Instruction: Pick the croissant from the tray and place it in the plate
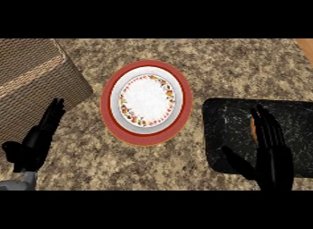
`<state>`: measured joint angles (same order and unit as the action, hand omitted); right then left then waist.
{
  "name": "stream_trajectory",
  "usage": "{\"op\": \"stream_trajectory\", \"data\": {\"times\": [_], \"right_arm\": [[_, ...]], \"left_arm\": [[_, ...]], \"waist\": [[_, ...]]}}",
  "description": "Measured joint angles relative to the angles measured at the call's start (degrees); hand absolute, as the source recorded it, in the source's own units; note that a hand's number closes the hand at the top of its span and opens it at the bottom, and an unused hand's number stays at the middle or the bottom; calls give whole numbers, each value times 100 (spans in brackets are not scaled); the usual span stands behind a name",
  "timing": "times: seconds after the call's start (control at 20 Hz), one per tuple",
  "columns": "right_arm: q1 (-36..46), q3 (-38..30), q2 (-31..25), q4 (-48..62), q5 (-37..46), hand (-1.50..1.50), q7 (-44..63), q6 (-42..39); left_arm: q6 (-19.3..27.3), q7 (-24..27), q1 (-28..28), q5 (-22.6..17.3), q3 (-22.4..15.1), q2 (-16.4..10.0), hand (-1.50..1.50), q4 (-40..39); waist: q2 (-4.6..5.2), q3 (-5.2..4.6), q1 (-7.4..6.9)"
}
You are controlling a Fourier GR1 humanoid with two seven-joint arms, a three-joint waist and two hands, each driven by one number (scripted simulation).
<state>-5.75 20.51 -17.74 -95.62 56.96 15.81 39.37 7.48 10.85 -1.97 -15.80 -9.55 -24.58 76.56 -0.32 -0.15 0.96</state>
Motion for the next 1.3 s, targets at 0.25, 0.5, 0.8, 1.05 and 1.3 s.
{"op": "stream_trajectory", "data": {"times": [0.25,0.5,0.8,1.05,1.3], "right_arm": [[-289,-64,-123,-551,857,-150,1229,-1414],[-334,131,-6,-1291,1384,-150,2378,-3023],[-61,126,280,-1744,1576,-150,3279,-4420],[104,-198,283,-1606,1539,-150,3457,-5020],[190,-462,324,-1289,1491,-150,3375,-5258]], "left_arm": [[60,-4,6,85,-23,76,0,-32],[-59,-110,-67,59,50,42,0,-13],[-93,-86,-164,226,79,222,0,-133],[-207,-103,-209,311,213,304,0,-178],[-313,-259,-211,448,336,373,0,-58]], "waist": [[4,-11,7],[13,-2,-39],[27,8,-75],[28,12,-92],[30,15,-95]]}}
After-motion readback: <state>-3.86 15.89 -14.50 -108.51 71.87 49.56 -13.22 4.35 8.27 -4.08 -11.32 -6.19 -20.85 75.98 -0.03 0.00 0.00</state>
